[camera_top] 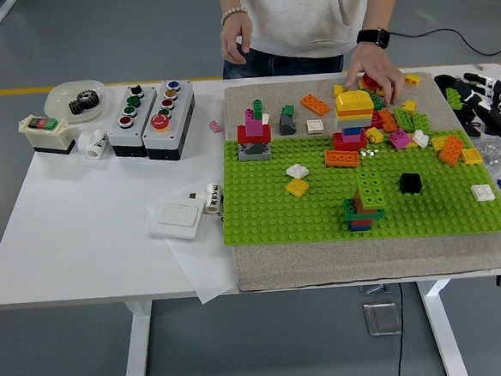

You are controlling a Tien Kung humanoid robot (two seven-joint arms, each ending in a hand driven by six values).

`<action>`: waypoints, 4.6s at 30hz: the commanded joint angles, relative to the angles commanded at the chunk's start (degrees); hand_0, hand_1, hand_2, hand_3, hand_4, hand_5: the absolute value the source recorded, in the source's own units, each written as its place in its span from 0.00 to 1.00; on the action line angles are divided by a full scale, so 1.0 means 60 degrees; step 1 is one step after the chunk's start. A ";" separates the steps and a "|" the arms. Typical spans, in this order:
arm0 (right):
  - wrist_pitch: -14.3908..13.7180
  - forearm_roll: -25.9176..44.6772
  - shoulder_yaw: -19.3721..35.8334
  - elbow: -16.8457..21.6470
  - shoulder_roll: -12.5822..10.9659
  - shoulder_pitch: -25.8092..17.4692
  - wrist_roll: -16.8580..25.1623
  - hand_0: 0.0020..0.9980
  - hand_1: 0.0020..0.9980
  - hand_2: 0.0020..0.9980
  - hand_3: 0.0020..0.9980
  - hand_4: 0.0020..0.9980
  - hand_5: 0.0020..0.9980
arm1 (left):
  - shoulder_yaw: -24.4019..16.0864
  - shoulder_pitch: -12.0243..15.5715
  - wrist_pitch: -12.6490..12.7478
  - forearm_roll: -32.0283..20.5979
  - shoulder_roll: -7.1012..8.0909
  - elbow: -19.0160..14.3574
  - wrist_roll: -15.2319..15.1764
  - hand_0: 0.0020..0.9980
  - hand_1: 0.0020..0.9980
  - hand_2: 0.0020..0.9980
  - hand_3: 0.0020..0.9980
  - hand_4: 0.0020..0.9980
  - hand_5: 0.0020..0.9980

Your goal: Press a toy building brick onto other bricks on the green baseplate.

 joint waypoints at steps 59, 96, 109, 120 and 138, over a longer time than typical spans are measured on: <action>-0.0120 -0.0157 -0.0288 -0.0062 -0.0087 -0.0168 -0.0485 0.73 0.74 0.80 0.86 0.98 0.77 | 0.0038 -0.0104 0.0004 0.0080 0.0018 -0.0068 -0.0026 0.50 0.57 0.66 0.63 0.67 0.75; -0.0086 -0.0230 -0.0322 -0.0006 -0.0142 0.0202 -0.0379 0.78 0.80 0.83 0.87 0.98 0.77 | 0.0097 -0.0183 0.0030 -0.0046 0.0024 -0.0037 -0.0052 0.49 0.57 0.65 0.63 0.67 0.75; -0.0143 -0.0467 -0.0284 -0.0031 -0.0204 0.0281 -0.0583 0.78 0.80 0.83 0.87 0.97 0.75 | 0.0134 -0.0257 0.0027 -0.0098 0.0026 -0.0041 -0.0061 0.49 0.57 0.65 0.63 0.67 0.75; -0.0283 -0.0862 -0.0280 -0.0467 -0.0170 0.0362 -0.0483 0.77 0.79 0.82 0.85 0.93 0.67 | 0.0102 -0.0263 0.0036 -0.0069 0.0009 -0.0050 -0.0042 0.49 0.57 0.65 0.63 0.67 0.75; 0.0130 -0.2943 -0.0054 -0.2023 -0.0064 0.0423 -0.0326 0.73 0.76 0.77 0.81 0.87 0.49 | 0.0031 -0.0179 0.0019 0.0056 0.0010 -0.0053 0.0005 0.49 0.57 0.65 0.63 0.67 0.75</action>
